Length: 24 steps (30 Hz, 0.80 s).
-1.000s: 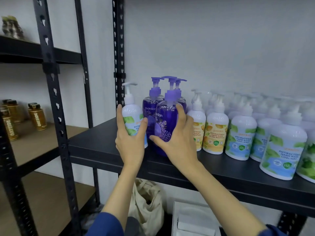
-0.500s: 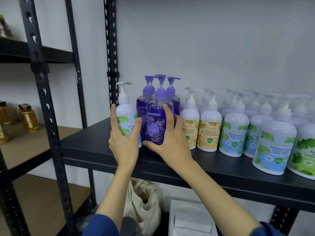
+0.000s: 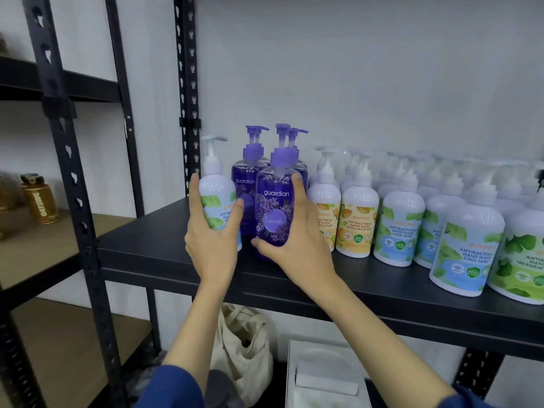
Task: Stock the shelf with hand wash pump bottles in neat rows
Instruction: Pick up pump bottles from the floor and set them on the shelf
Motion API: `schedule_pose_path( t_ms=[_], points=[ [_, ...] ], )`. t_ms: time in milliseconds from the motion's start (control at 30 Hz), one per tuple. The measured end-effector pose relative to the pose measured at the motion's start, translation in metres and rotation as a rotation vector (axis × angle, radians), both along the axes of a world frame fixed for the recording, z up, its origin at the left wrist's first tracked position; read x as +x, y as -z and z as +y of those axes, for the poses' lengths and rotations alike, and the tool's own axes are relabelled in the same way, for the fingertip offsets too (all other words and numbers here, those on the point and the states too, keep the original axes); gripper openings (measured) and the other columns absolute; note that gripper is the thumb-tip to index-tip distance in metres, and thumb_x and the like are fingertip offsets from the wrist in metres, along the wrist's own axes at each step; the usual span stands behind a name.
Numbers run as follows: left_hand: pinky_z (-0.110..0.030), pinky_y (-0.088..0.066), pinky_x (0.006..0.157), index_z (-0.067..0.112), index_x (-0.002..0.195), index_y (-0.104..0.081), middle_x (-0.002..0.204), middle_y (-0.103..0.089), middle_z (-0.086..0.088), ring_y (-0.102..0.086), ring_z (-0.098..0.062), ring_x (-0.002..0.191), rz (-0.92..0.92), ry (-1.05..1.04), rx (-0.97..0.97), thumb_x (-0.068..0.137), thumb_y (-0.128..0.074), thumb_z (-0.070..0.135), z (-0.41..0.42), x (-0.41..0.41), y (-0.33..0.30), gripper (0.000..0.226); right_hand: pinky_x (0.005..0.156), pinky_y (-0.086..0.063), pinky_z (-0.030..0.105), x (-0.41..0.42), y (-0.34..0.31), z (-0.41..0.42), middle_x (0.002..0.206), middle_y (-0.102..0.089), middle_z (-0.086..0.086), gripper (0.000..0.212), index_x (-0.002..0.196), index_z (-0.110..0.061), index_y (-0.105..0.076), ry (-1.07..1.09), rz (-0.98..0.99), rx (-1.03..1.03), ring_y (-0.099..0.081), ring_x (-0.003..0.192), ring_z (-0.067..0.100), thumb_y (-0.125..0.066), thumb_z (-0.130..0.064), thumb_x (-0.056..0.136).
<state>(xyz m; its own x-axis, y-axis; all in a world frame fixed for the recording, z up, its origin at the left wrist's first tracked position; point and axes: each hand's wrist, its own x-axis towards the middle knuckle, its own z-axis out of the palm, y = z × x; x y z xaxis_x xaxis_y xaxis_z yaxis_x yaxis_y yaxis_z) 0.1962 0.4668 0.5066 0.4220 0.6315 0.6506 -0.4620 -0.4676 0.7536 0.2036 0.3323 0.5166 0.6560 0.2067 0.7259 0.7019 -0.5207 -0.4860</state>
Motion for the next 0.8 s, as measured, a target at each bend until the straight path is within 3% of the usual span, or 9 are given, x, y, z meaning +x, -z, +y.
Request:
schedule_pose_path(
  t_ms=[200, 433, 633, 800],
  points=[
    [-0.025, -0.043, 0.086, 0.042, 0.145, -0.025, 0.112, -0.052, 0.016, -0.055, -0.008, 0.099, 0.005, -0.012, 0.008, 0.083, -0.065, 0.046, 0.000, -0.001, 0.000, 0.074, 0.095, -0.036, 0.021, 0.007, 0.002, 0.004, 0.141, -0.031, 0.001, 0.117, 0.149, -0.031, 0.004, -0.076, 0.033, 0.046, -0.034, 0.127, 0.012, -0.081, -0.024, 0.069],
    [-0.026, -0.045, 0.085, 0.043, 0.144, -0.025, 0.112, -0.053, 0.015, -0.057, -0.010, 0.098, 0.002, 0.002, 0.000, 0.082, -0.065, 0.047, 0.000, -0.001, 0.000, 0.074, 0.100, -0.045, 0.041, 0.012, 0.003, 0.005, 0.140, -0.032, -0.002, 0.118, 0.148, -0.035, 0.006, -0.138, 0.064, 0.101, -0.039, 0.127, 0.014, -0.079, -0.018, 0.068],
    [-0.023, -0.040, 0.084, 0.041, 0.145, -0.025, 0.117, -0.055, 0.011, -0.054, -0.008, 0.099, 0.011, -0.009, 0.013, 0.083, -0.065, 0.046, 0.000, -0.001, 0.000, 0.075, 0.102, -0.035, 0.027, 0.015, 0.003, 0.006, 0.142, -0.032, 0.003, 0.119, 0.150, -0.031, 0.005, -0.092, 0.058, 0.063, -0.035, 0.130, 0.016, -0.082, -0.024, 0.070],
    [-0.025, -0.040, 0.085, 0.041, 0.145, -0.025, 0.124, -0.057, 0.005, -0.054, -0.009, 0.101, 0.018, -0.013, 0.015, 0.083, -0.065, 0.046, -0.001, -0.001, 0.000, 0.075, 0.102, -0.038, 0.032, 0.013, 0.001, 0.008, 0.142, -0.032, 0.006, 0.119, 0.149, -0.032, 0.004, -0.057, 0.041, 0.056, -0.035, 0.129, 0.018, -0.083, -0.027, 0.069]
  ],
)
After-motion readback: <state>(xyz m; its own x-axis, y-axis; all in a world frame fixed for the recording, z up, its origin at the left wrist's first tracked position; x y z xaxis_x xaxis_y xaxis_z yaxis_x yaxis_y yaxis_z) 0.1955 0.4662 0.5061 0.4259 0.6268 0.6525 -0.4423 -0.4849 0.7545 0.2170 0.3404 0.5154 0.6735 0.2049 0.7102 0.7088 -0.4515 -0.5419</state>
